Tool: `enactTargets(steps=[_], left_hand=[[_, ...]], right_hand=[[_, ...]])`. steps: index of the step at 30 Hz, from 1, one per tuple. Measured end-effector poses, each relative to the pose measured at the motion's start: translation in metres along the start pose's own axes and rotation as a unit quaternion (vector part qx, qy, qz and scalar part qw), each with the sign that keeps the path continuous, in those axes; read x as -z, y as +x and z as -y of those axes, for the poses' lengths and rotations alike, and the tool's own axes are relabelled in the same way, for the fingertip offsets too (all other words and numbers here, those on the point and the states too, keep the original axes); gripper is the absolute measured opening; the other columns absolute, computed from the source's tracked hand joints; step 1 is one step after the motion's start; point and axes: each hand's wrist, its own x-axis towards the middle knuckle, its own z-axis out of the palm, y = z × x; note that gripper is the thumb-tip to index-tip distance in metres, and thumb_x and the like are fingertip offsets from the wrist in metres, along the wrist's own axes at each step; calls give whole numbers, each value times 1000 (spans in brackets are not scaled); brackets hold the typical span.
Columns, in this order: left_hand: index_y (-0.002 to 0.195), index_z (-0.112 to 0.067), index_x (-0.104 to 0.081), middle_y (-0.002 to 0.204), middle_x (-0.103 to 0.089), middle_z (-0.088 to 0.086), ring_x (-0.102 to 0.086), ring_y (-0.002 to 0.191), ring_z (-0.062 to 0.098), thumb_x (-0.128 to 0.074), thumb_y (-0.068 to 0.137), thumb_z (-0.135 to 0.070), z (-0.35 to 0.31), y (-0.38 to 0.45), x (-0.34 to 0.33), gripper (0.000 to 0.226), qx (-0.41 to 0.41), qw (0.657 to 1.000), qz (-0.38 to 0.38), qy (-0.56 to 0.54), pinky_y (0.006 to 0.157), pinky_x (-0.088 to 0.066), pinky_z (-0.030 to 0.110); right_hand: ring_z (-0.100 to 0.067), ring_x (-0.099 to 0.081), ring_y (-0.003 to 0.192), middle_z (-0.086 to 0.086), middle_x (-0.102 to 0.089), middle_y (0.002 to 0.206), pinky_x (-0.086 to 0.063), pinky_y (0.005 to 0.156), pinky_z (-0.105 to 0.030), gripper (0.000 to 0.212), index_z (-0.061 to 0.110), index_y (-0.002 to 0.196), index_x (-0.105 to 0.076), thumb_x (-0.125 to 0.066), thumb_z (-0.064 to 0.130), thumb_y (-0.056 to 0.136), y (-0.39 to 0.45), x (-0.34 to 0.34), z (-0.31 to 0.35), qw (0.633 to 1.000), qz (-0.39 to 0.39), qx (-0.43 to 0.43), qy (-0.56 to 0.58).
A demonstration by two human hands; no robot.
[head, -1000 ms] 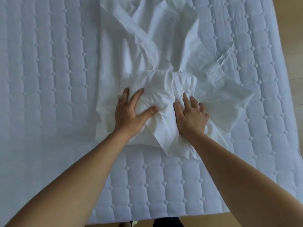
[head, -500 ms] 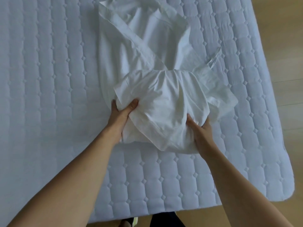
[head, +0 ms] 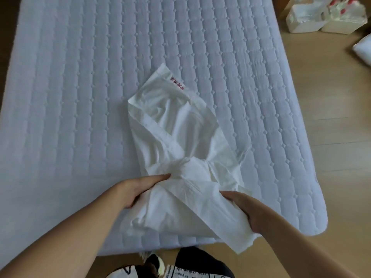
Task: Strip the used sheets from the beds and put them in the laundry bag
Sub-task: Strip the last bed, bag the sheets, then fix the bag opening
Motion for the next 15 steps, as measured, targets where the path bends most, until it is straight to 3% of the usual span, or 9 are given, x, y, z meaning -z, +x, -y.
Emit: enactTargets(steps=[2,4,6,8,10,12,15], left_hand=[[121,-20,-72,111,-78,6,-70,113,25,-88,58,-71,1,2,7,83,-40,997,-2,-62,107,-49,39],[119,-19,-70,107,-79,5,-67,110,22,-82,73,-63,-2,5,11,65,-97,981,6,-166,101,-46,34],[118,-16,-67,91,-79,5,-65,101,21,-59,100,-49,-6,10,14,39,-120,959,-29,-253,95,-43,34],[120,-12,-64,86,-77,8,-63,100,26,-44,108,-38,-10,16,21,35,-139,943,-73,-294,93,-44,34],[117,-13,-62,92,-73,11,-63,101,30,-39,110,-34,-16,19,31,32,-173,920,-126,-327,95,-47,37],[113,-20,-65,105,-70,9,-65,106,30,-46,103,-52,-24,27,43,38,-197,896,-166,-362,97,-50,44],[143,-33,-49,133,-64,7,-64,114,32,-63,77,-77,-42,36,43,81,-208,882,-279,-319,100,-52,49]], right_hand=[[-32,-75,103,-14,-78,110,-56,94,-44,51,12,121,-76,-72,53,90,-5,3,10,998,15,47,39],[-31,-75,103,-12,-78,113,-56,95,-46,51,16,119,-76,-67,58,92,-10,6,30,990,7,100,96],[-27,-78,91,-10,-79,106,-59,82,-41,45,16,112,-77,-60,55,96,-13,7,52,977,10,147,152],[-23,-77,79,-7,-79,100,-61,68,-36,43,20,112,-76,-61,56,94,-12,3,72,968,5,181,176],[-28,-76,77,-11,-78,104,-61,66,-39,51,26,119,-73,-62,66,90,-2,-10,93,966,-31,203,158],[-31,-75,74,-14,-79,96,-61,66,-39,64,26,122,-71,-55,78,87,11,-29,118,966,-67,207,137],[-29,-67,70,-12,-72,82,-56,61,-34,77,18,109,-71,-38,85,89,31,-54,160,966,-97,219,99]])
